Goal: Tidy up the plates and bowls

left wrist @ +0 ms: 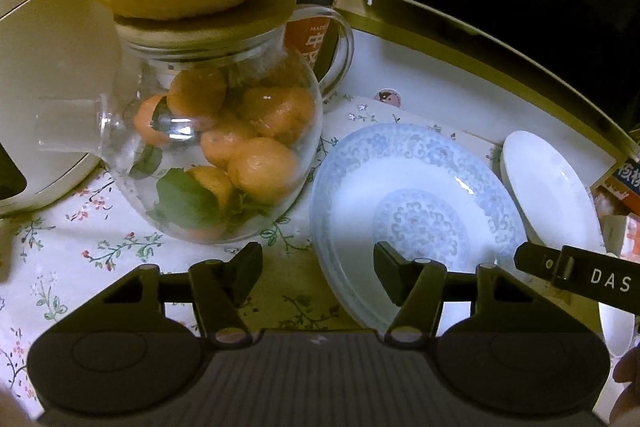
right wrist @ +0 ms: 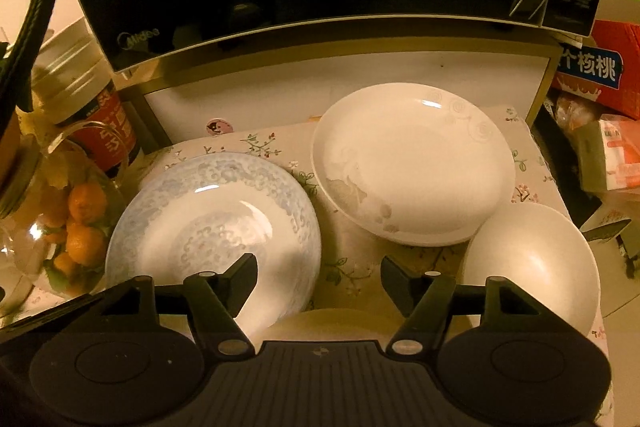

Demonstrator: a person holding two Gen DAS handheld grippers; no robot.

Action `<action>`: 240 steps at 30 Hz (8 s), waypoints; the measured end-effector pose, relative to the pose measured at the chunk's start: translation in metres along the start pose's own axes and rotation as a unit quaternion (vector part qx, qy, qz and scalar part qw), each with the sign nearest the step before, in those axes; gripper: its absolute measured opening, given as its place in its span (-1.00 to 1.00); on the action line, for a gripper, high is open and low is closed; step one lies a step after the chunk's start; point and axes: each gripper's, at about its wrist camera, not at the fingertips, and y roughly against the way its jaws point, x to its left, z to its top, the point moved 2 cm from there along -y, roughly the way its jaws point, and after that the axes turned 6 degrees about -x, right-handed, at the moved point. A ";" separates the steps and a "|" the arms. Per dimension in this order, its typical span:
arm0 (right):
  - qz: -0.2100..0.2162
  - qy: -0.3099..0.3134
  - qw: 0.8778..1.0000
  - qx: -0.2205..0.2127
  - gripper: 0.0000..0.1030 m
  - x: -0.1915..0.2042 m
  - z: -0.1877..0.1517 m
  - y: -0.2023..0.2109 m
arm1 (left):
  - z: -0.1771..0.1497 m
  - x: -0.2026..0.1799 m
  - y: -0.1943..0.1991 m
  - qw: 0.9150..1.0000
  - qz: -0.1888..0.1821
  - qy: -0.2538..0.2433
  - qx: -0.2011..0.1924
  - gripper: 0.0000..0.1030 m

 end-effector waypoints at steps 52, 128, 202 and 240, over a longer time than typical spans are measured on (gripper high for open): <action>0.049 -0.065 0.996 0.023 -0.67 -0.005 -0.011 -0.034 | 0.003 0.012 -0.019 0.999 -0.047 0.010 -0.006 -0.80; 0.122 -0.041 0.990 -0.053 -0.79 -0.012 -0.044 0.179 | -0.051 0.031 0.201 0.994 -0.067 0.029 -0.077 -0.84; 0.082 0.027 0.993 0.082 -0.70 0.029 -0.197 0.175 | -0.169 0.081 0.202 0.999 0.028 -0.023 0.023 -0.81; 0.070 0.017 0.994 0.083 -0.68 0.023 -0.203 0.166 | -0.174 0.072 0.202 0.997 0.052 -0.056 0.004 -0.80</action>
